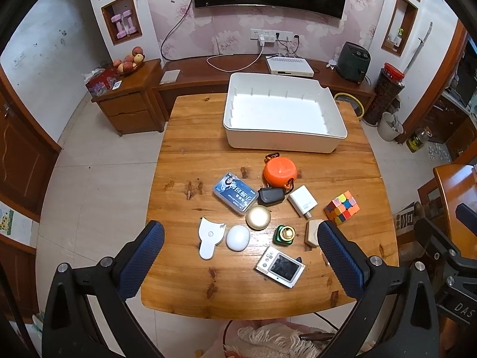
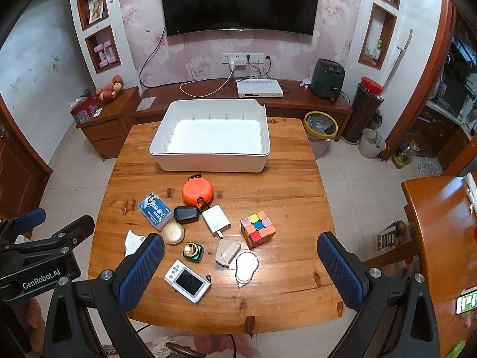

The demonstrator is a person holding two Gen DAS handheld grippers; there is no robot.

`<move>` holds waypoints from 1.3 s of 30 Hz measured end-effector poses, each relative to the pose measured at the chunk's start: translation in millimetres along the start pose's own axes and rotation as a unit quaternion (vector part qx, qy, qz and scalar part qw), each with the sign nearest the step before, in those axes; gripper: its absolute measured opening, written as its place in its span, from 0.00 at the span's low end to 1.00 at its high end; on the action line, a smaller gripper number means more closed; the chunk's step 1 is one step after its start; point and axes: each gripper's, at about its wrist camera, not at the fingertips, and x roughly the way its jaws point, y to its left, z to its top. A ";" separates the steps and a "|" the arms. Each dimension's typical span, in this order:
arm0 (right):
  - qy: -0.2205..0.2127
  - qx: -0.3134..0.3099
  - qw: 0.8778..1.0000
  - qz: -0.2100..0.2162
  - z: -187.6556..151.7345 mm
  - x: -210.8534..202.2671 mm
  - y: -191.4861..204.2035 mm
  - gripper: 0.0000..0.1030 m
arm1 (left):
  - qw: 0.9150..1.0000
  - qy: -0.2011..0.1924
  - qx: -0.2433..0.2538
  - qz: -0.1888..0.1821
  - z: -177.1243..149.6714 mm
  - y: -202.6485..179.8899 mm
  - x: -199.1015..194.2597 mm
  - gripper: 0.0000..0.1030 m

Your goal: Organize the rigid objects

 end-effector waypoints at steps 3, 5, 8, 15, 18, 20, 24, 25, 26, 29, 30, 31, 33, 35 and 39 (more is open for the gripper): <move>0.004 0.001 1.000 -0.001 0.4 2.4 0.1 1.00 | 1.000 0.003 0.002 -0.002 0.1 0.1 1.0 0.99; 0.006 0.002 1.000 -0.002 0.4 3.1 0.2 1.00 | 1.000 0.005 0.003 -0.002 1.0 1.3 1.5 0.99; 0.007 0.003 1.000 -0.003 -0.7 3.5 0.6 1.00 | 1.000 0.006 0.003 -0.003 1.2 1.5 1.6 0.99; 0.011 0.005 1.000 -0.003 -1.3 5.2 2.4 1.00 | 1.000 0.006 0.003 -0.002 0.6 1.3 2.3 0.99; 0.011 0.005 1.000 -0.004 -2.4 5.3 2.4 1.00 | 1.000 0.007 0.004 -0.003 -1.0 1.1 3.2 0.99; 0.011 0.005 1.000 -0.004 -2.5 5.3 2.4 1.00 | 1.000 0.007 0.005 -0.003 -1.3 0.9 3.3 0.99; 0.011 0.005 1.000 -0.004 -2.4 5.4 2.2 1.00 | 1.000 0.007 0.007 -0.006 -3.4 0.6 4.3 0.99; 0.011 0.005 1.000 -0.004 -2.4 5.5 2.2 1.00 | 1.000 0.007 0.008 -0.006 -3.8 0.5 5.2 0.99; 0.011 0.005 1.000 -0.004 -2.4 5.5 2.2 1.00 | 1.000 0.007 0.007 -0.005 -3.1 0.2 5.0 0.99; 0.011 0.005 1.000 -0.004 -2.3 5.5 2.4 1.00 | 1.000 0.007 0.007 -0.005 -2.7 0.2 4.9 0.99; 0.011 0.005 1.000 -0.004 -2.3 5.5 2.3 1.00 | 1.000 0.007 0.007 -0.006 -3.5 0.2 5.0 0.99; 0.012 0.005 1.000 -0.003 -2.4 5.5 2.8 1.00 | 1.000 0.007 0.008 -0.006 -2.4 -0.2 5.4 0.99; 0.011 0.004 1.000 -0.003 -2.2 5.4 2.4 1.00 | 1.000 0.007 0.008 -0.006 -2.5 -0.4 5.3 0.99; 0.011 0.004 1.000 -0.004 -2.2 5.5 2.6 1.00 | 1.000 0.007 0.008 -0.006 -1.6 -0.2 5.2 0.99; 0.012 0.005 1.000 -0.004 -2.3 5.6 3.0 1.00 | 1.000 0.008 0.008 -0.006 -1.6 0.0 5.3 0.99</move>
